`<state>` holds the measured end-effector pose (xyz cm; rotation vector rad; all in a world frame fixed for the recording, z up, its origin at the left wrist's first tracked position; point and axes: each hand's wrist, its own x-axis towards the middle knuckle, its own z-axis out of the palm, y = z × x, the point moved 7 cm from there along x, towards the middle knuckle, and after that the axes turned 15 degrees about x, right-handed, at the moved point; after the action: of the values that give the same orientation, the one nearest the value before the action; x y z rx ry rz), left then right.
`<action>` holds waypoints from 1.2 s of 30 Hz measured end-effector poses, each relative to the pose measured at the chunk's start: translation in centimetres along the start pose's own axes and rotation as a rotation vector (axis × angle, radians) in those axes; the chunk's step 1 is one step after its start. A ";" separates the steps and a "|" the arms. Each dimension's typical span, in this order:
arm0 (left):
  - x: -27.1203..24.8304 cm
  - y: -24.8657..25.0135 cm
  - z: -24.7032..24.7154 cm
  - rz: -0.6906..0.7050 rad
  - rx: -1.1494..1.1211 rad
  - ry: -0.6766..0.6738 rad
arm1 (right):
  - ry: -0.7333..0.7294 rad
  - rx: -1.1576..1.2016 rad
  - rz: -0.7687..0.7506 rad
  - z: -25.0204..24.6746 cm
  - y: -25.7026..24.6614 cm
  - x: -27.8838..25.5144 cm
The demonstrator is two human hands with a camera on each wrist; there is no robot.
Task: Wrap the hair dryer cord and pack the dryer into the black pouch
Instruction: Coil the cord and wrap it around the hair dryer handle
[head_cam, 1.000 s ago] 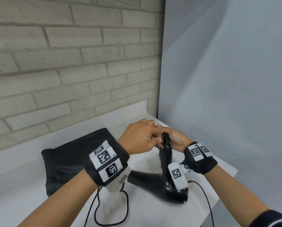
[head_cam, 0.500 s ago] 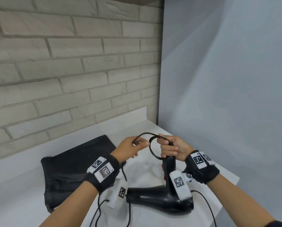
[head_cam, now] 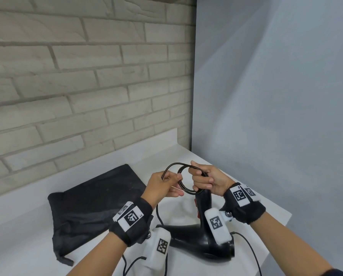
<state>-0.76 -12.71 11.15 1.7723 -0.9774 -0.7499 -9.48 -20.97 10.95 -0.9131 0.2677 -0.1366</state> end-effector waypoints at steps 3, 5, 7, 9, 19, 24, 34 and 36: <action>-0.1 1.3 -1.4 0.121 0.143 0.090 | -0.004 0.015 -0.002 -0.2 -0.3 -0.1; -0.2 2.8 -2.3 0.171 0.126 0.116 | -0.018 0.023 0.000 -0.2 -0.3 -0.1; -0.3 4.5 -3.1 0.225 0.128 0.135 | -0.032 0.013 0.005 0.0 -0.1 -0.1; -0.4 6.1 -3.9 0.292 0.157 0.193 | -0.045 -0.016 0.015 0.5 0.1 0.1; -0.6 8.4 -4.6 0.399 0.118 0.359 | -0.047 -0.071 0.031 1.2 0.4 -0.1; 0.1 8.4 -5.1 0.391 0.115 0.399 | -0.068 -0.061 0.037 1.5 0.6 -0.1; 2.2 2.0 -5.6 0.172 0.212 0.289 | -0.058 0.010 -0.005 0.4 0.2 -0.3; 1.7 0.8 -5.3 0.123 0.201 0.165 | -0.057 0.032 -0.039 -0.3 -0.2 -0.5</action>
<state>4.19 -12.00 13.70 1.8932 -1.0687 -0.4324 -10.06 -21.18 11.03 -0.8896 0.1940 -0.1501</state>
